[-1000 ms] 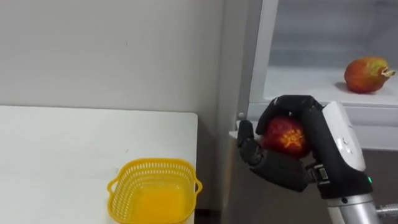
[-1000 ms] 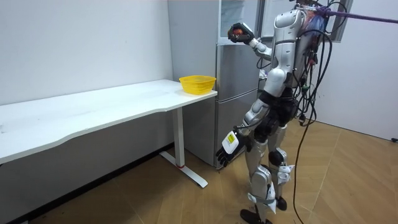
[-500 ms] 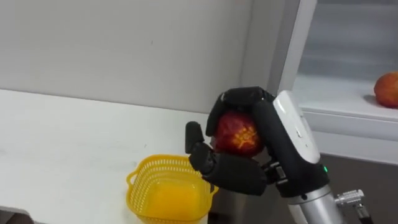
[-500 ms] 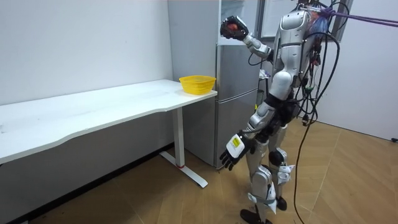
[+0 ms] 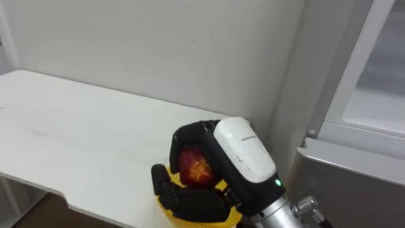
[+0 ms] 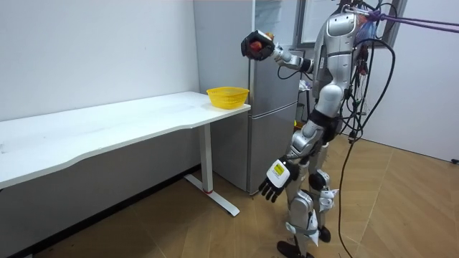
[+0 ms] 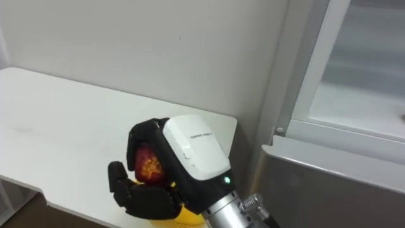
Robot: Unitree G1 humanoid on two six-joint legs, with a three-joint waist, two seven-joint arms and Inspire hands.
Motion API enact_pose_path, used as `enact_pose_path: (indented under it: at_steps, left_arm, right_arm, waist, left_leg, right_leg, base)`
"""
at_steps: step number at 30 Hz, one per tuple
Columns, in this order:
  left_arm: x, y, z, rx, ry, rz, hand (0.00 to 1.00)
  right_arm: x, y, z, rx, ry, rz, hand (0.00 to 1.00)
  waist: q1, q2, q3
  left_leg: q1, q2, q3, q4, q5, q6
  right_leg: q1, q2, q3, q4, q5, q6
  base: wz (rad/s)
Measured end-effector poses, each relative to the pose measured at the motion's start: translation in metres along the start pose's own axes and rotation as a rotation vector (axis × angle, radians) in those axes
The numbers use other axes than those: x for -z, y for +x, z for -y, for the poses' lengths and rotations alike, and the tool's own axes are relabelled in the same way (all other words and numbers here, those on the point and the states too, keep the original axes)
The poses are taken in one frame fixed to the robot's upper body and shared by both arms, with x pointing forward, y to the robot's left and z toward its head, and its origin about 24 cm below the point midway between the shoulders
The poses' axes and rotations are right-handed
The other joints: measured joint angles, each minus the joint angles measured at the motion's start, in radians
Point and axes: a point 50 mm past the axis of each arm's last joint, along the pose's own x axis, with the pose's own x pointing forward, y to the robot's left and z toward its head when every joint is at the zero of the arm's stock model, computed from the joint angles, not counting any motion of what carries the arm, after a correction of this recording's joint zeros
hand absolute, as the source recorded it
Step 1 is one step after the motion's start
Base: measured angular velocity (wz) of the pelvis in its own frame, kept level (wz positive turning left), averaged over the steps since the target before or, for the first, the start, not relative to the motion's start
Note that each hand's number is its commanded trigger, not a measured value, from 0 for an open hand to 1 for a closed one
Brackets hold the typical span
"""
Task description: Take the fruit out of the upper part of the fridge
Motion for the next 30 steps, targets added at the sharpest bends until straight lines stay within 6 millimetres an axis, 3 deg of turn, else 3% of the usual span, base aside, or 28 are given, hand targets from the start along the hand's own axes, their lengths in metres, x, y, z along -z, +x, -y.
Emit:
enact_pose_path:
  at_steps: [15, 17, 23, 30]
  left_arm:
    - [0.001, 0.001, 0.0, 0.008, 0.017, -0.04, 0.0]
    - [0.001, 0.001, 0.0, 0.015, 0.02, -0.046, 0.0]
    - [0.003, 0.001, -0.002, 0.019, 0.032, -0.056, 0.0]
    - [0.003, 0.001, -0.003, 0.036, 0.023, -0.057, 0.0]
  right_arm:
    - [0.029, 0.009, -0.019, -0.096, -0.046, -0.127, 1.0]
    - [0.037, 0.009, -0.022, -0.114, -0.056, -0.168, 1.0]
    - [0.047, 0.014, -0.02, -0.113, -0.079, -0.198, 1.0]
    - [0.049, 0.013, -0.019, -0.097, -0.085, -0.217, 1.0]
  waist:
    - [0.05, -0.007, 0.0006]
    - [0.05, -0.011, 0.0006]
    - [0.053, -0.024, 0.0017]
    - [0.054, -0.022, 0.003]
  left_leg:
    - [-0.032, -0.007, -0.034, 0.021, 0.002, 0.001]
    - [-0.036, -0.012, -0.045, 0.021, 0.006, 0.005]
    - [-0.046, -0.021, -0.051, 0.022, 0.01, 0.01]
    - [-0.047, -0.025, -0.053, 0.022, 0.01, 0.011]
  right_leg:
    - [-0.007, -0.007, -0.046, 0.0, -0.001, 0.002]
    - [-0.005, -0.014, -0.068, 0.002, -0.003, 0.005]
    - [-0.009, -0.022, -0.069, 0.001, -0.004, 0.007]
    - [-0.008, -0.024, -0.07, 0.002, -0.006, 0.01]
  base:
    - [0.07]
    - [0.16]
    - [0.06]
    - [0.02]
